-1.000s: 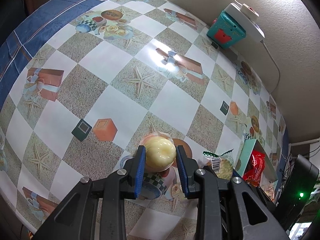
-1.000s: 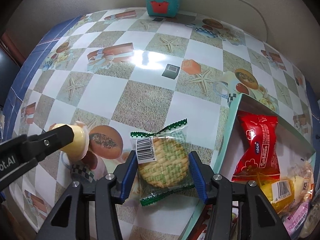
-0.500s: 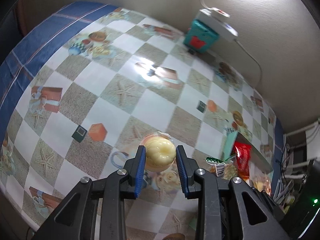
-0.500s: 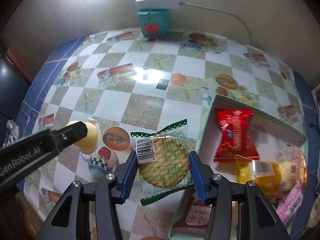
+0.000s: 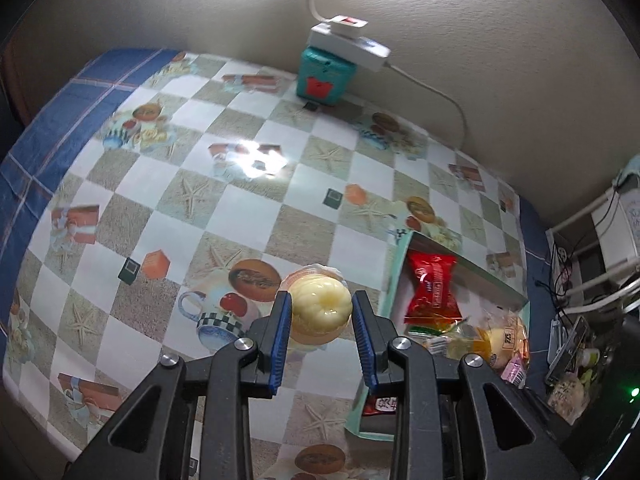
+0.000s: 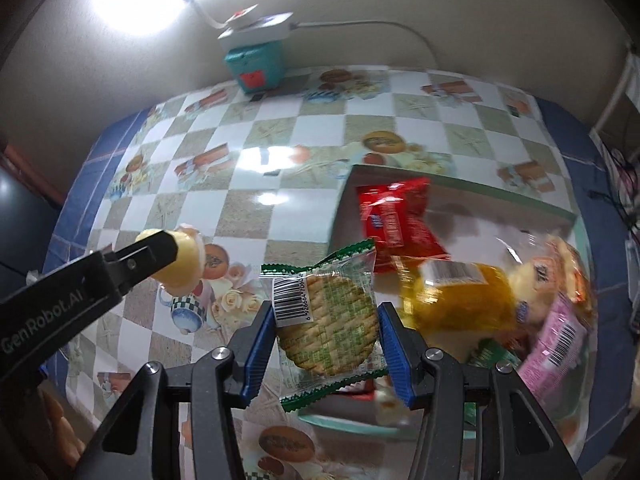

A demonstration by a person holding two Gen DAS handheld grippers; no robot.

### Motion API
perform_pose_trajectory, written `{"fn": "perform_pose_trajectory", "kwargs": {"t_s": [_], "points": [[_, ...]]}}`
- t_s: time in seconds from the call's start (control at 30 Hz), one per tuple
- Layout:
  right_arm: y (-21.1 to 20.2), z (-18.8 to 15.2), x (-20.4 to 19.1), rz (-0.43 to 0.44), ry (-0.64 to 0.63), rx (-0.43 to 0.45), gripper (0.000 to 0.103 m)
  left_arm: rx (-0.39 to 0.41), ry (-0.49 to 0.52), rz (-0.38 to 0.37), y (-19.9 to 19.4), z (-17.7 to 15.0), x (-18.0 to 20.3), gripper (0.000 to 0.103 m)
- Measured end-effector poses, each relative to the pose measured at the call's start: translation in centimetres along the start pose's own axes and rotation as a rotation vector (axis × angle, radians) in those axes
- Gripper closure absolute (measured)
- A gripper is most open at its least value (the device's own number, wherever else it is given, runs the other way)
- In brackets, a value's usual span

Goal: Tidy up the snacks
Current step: 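Carry the yellow bun with the left gripper while the right carries the cracker pack to the tray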

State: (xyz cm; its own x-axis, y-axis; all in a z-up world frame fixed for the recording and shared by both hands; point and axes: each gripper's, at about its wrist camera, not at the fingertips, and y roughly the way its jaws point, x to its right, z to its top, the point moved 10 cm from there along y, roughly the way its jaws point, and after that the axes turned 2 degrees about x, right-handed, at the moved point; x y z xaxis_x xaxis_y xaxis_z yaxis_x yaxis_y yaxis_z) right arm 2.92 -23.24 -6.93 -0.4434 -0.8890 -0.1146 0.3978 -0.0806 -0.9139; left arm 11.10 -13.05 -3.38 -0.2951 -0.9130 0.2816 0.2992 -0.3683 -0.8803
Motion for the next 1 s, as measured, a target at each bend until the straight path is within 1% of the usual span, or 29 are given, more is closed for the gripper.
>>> {"fn": "perform_pose_trajectory", "kwargs": {"t_s": [0.07,0.27,0.47,0.57,0.63,0.73,1.0], "points": [[-0.9,-0.1,1.6,-0.008,0.043,0.016,0.049,0.015,0.024,-0.007,-0.5,0.1,1.1,0.071],[-2.9,-0.5,7.9,-0.076,0.171,0.052,0.049,0.031,0.092,-0.054,-1.4,-0.4,5.0,0.071],[-4.9,-0.3,13.1,-0.115,0.272,0.106,0.049,0.013,0.174,-0.123,-1.6,-2.2,9.7,0.071],[-5.5,-0.4,15.0,-0.124,0.303,0.116,0.049,0.017,0.219,-0.138,-1.3,-3.2,11.9,0.071],[-5.7,-0.5,15.8,-0.126,0.318,0.118,0.049,0.012,0.255,-0.14,-0.9,-4.0,13.2,0.071],[-6.0,-0.6,16.7,-0.133,0.329,0.122,0.049,0.004,0.28,-0.145,-0.6,-4.8,14.3,0.071],[-5.5,-1.0,17.6,-0.122,0.349,0.107,0.049,-0.022,0.347,-0.157,0.5,-6.8,16.7,0.071]]}}
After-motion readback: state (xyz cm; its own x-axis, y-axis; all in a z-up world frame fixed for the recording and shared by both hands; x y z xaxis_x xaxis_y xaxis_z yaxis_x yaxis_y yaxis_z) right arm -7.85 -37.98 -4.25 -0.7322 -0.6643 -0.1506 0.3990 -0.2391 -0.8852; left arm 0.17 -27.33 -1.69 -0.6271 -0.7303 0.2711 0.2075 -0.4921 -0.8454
